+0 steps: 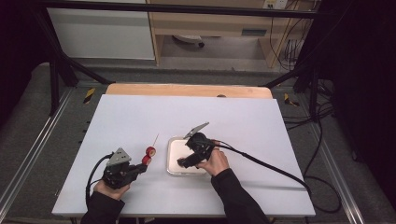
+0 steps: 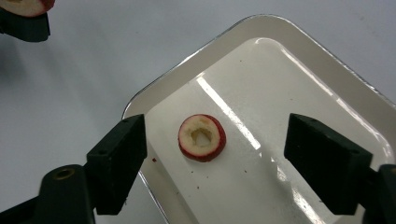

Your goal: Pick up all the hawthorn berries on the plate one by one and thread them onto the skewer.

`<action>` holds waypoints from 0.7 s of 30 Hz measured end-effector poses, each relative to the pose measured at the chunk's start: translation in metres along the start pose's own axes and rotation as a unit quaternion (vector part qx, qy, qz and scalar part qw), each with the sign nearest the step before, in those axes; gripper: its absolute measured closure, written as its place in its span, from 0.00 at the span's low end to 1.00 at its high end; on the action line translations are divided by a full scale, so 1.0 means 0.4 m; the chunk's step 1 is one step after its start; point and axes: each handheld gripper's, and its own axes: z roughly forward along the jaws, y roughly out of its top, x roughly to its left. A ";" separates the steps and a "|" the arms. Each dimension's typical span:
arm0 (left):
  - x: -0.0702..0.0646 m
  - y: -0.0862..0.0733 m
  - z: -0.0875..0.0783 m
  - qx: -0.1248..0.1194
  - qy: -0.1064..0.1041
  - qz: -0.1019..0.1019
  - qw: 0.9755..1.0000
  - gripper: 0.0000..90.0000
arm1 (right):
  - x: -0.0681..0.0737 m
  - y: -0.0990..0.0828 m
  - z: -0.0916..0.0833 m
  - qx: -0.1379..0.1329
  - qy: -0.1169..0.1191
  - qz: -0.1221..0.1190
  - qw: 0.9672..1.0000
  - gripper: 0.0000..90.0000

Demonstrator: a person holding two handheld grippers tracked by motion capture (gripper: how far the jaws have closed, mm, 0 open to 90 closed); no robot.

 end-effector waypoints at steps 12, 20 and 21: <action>0.001 -0.001 0.004 0.002 -0.001 -0.001 1.000 0.98 | 0.014 0.009 0.062 0.039 0.004 -0.011 0.999 0.47; -0.001 0.000 0.006 0.006 -0.002 0.003 1.000 0.98 | 0.016 0.004 0.079 0.049 -0.002 -0.030 0.998 0.61; -0.001 0.000 0.007 0.005 -0.002 0.002 1.000 0.98 | 0.016 0.004 0.079 0.049 -0.003 -0.031 0.998 0.63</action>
